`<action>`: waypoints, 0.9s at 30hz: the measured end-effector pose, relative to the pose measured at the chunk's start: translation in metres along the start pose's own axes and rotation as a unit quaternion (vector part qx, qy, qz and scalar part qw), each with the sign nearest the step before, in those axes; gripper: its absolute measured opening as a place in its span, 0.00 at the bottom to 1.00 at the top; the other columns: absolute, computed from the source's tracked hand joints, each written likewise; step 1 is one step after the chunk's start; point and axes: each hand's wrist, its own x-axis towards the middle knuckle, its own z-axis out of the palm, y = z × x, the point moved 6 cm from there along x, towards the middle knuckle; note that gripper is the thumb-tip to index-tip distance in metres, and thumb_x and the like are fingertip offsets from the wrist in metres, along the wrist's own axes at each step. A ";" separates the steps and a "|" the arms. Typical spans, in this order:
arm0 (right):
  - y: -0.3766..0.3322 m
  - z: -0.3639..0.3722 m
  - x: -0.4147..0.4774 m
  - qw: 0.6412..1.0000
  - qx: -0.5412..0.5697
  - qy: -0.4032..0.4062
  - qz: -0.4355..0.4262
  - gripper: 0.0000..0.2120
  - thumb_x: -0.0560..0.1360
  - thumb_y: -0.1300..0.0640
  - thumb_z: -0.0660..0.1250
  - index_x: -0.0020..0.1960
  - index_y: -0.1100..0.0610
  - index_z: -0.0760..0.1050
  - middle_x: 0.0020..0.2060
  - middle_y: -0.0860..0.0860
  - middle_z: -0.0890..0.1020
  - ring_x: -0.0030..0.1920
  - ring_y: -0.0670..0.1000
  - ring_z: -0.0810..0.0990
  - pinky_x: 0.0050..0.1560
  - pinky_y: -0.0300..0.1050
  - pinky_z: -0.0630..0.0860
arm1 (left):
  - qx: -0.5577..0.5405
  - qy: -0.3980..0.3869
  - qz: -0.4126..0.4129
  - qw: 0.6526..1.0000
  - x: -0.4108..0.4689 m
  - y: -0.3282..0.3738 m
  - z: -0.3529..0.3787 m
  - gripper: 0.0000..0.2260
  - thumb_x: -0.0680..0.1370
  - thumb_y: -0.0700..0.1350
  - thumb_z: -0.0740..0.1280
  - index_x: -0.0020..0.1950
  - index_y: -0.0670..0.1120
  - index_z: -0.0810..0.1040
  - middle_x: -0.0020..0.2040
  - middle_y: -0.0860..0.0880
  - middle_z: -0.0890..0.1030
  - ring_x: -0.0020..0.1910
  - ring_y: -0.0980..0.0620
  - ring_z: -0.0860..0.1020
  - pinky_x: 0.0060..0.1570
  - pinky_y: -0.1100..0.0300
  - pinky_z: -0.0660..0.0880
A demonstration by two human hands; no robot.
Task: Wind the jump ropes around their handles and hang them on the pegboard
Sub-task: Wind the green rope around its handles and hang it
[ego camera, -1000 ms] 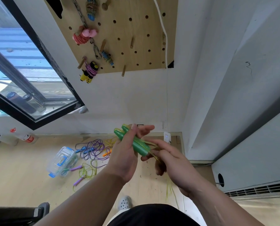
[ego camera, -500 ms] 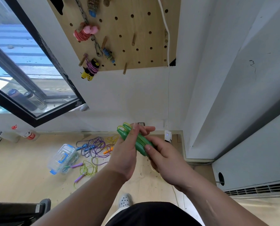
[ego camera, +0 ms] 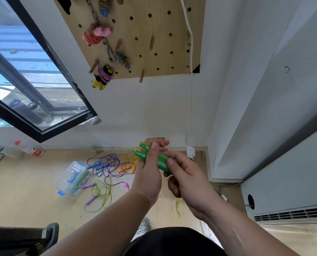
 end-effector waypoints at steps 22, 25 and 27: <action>-0.023 -0.038 0.004 0.954 -0.293 -0.053 -0.040 0.10 0.83 0.55 0.62 0.56 0.44 0.80 0.29 0.39 0.76 0.28 0.40 0.71 0.35 0.38 0.67 | 0.608 -0.235 0.317 0.689 -0.002 0.041 0.007 0.16 0.73 0.61 0.68 0.51 0.51 0.74 0.39 0.54 0.79 0.38 0.49 0.77 0.37 0.58 0.66; -0.024 -0.043 0.004 0.966 -0.248 -0.042 -0.057 0.09 0.83 0.55 0.62 0.58 0.42 0.77 0.33 0.46 0.75 0.30 0.43 0.71 0.35 0.43 0.68 | 0.522 -0.256 0.181 0.793 0.000 0.035 0.003 0.15 0.74 0.57 0.74 0.54 0.56 0.72 0.38 0.55 0.80 0.37 0.54 0.77 0.37 0.57 0.72; -0.026 -0.046 0.004 0.972 -0.223 -0.028 -0.068 0.09 0.83 0.54 0.63 0.58 0.40 0.74 0.37 0.53 0.76 0.32 0.45 0.71 0.36 0.45 0.69 | 0.443 -0.244 0.127 0.854 0.000 0.033 0.001 0.16 0.72 0.53 0.78 0.51 0.57 0.72 0.38 0.54 0.81 0.35 0.54 0.78 0.37 0.58 0.74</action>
